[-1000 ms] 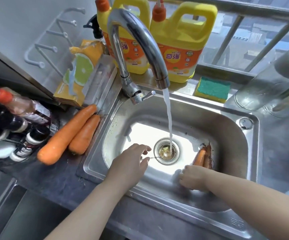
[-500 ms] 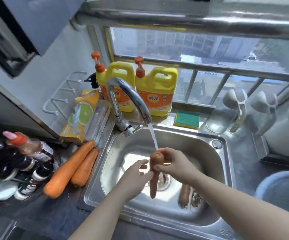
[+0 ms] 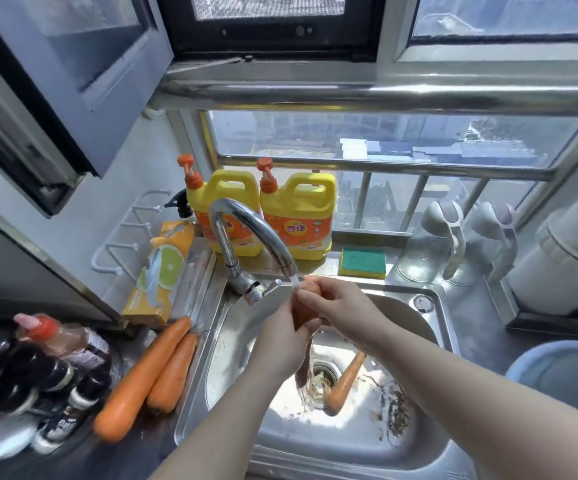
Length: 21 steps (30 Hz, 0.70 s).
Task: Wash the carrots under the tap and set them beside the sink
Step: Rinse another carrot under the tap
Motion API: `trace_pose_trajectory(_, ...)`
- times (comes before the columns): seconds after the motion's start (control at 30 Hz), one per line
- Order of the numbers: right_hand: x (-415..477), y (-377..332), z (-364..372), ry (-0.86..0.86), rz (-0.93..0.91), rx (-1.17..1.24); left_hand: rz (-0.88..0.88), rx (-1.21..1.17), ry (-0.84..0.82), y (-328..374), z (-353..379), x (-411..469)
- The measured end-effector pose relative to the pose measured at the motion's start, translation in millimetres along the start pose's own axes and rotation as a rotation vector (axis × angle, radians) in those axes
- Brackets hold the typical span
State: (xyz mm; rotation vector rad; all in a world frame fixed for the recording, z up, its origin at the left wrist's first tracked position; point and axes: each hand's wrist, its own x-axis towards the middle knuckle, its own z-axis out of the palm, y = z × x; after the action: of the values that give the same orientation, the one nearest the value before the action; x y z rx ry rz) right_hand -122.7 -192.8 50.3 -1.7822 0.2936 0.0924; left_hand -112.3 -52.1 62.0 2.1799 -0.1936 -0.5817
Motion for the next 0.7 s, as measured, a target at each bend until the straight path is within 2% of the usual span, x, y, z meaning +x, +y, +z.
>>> trace_pose_trajectory(0.07, 0, 0, -2, -0.064, 0.003, 0.038, 0.010, -0.004, -0.013, 0, -3, 0)
trace_pose_trajectory(0.17, 1, -6, 2, 0.086, -0.113, -0.160, 0.025, 0.006, 0.011, 1, 0, 0)
trace_pose_trajectory(0.23, 4, -13, 3, 0.142, -0.137, -0.187, 0.011, 0.028, 0.028, 2, -2, 1)
trace_pose_trajectory(0.37, 8, -18, -4, -0.103, 0.022, 0.144, -0.031, 0.114, 0.034, -5, -8, 8)
trace_pose_trajectory(0.4, 8, -19, -4, -0.117, 0.006, 0.126, -0.032, 0.127, 0.033, -7, -9, 8)
trace_pose_trajectory(0.53, 10, -20, 5, 0.089, -0.116, -0.162, -0.012, 0.097, 0.041, 3, -8, 5)
trace_pose_trajectory(0.7, 12, -24, -3, -0.082, 0.064, 0.106, -0.001, 0.114, 0.023, -4, -13, 5)
